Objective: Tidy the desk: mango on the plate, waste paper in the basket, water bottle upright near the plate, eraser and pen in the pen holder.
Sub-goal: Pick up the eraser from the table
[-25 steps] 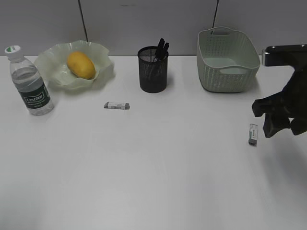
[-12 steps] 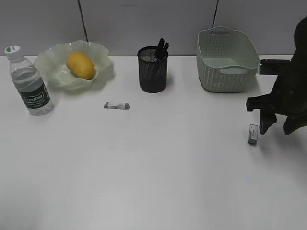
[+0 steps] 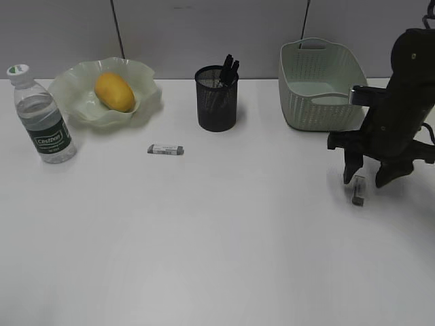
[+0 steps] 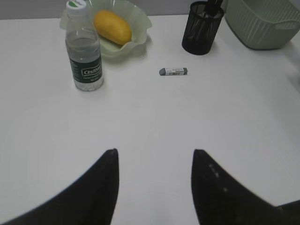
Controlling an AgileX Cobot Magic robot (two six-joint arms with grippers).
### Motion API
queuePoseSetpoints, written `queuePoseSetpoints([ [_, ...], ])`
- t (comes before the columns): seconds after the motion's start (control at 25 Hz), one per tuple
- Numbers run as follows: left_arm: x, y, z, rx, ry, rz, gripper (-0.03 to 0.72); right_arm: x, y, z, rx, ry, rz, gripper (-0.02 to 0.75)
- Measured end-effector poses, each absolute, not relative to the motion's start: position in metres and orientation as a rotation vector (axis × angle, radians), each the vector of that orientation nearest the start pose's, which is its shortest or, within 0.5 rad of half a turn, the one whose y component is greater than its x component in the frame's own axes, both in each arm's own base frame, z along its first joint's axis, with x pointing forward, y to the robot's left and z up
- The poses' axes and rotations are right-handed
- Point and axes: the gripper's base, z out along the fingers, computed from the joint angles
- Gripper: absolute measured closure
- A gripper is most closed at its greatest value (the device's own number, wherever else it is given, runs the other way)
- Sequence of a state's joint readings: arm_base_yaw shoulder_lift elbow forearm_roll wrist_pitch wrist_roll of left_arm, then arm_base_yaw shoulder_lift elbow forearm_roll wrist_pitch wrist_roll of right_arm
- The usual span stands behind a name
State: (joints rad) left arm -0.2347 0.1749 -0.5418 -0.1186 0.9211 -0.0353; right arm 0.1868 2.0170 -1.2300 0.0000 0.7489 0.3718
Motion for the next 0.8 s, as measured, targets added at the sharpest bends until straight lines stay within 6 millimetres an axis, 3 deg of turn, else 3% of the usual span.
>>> queuePoseSetpoints([
  [0.32,0.020,-0.013,0.300,0.192,2.024,-0.306,0.307,0.369,0.070,0.103,0.344,3.047,0.036,0.362],
  [0.56,0.020,-0.013,0.300,0.192,2.024,-0.306,0.308,0.371,0.070,0.103,0.380,3.021,0.047,0.542],
  [0.8,0.020,-0.013,0.300,0.192,2.024,-0.306,0.312,0.371,0.070,0.102,0.380,3.022,0.047,0.561],
])
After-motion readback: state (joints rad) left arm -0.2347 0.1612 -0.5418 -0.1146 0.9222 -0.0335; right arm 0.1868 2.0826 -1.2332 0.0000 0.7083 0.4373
